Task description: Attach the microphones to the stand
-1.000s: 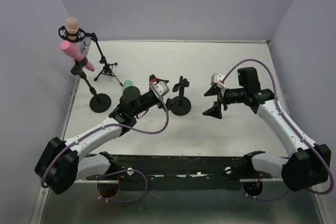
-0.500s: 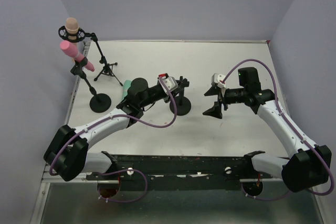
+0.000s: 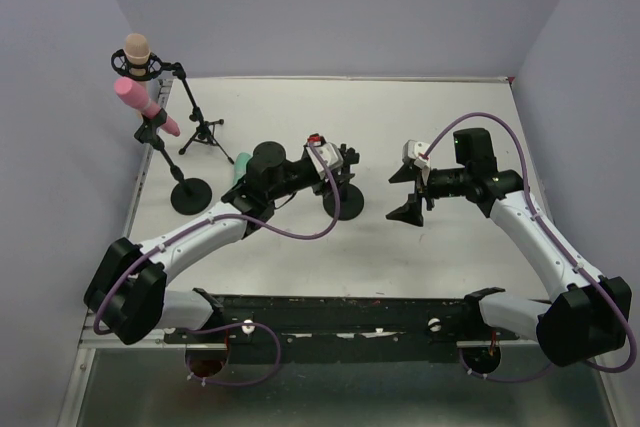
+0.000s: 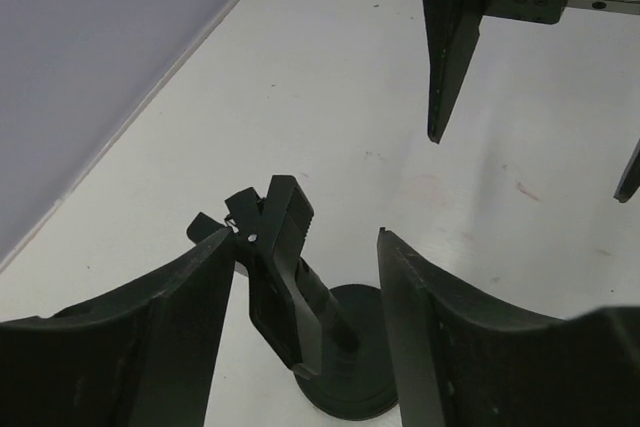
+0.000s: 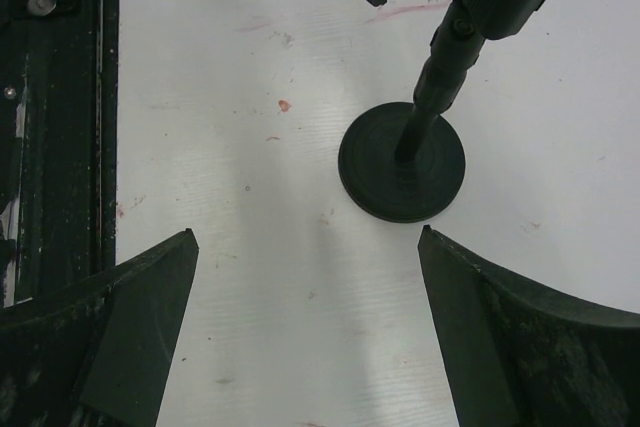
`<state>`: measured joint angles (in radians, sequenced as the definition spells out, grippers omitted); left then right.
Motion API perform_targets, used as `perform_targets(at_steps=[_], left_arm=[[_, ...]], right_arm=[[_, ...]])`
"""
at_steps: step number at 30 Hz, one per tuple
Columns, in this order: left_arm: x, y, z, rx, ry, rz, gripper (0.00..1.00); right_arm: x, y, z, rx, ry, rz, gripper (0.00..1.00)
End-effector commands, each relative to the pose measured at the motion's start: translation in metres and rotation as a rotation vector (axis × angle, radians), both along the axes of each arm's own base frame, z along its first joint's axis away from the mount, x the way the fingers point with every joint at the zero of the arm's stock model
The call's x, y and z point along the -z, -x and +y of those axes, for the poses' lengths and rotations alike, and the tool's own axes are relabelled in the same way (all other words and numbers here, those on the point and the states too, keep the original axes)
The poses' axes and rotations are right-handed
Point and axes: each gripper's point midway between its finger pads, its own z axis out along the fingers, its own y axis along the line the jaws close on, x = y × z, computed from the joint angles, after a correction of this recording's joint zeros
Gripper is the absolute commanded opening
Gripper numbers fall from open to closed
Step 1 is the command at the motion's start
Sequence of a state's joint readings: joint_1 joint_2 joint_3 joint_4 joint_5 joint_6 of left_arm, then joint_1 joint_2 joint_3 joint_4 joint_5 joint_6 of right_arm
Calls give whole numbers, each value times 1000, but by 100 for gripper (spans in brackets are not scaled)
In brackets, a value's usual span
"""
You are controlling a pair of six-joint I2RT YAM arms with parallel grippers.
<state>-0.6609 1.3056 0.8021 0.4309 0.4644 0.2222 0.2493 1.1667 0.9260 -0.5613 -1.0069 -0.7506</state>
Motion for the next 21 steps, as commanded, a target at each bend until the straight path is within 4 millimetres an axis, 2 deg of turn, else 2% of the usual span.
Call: perform_targets(at_steps=[1,10,11,14,17,21], left_arm=[[7,-8,16,-112,24,46,70],[15,-7,15,-93,-28,58,66],[15,-7,14,-90,-32,57,62],[14,-9,13,-78,-45,51,34],[12,-12,15,-70,-61,55,34],[10,-19,20,-86,-66,74,43]], right_arm=[[-11,2,3,-28,-27,-41,100],[-10,3,3,-32,-28,-37,100],[-10,2,3,-31,-30,-38,100],[-11,3,3,-33,-31,-36,100],[-10,4,3,-36,-30,-34,99],[-10,4,3,-38,-29,-37,100]])
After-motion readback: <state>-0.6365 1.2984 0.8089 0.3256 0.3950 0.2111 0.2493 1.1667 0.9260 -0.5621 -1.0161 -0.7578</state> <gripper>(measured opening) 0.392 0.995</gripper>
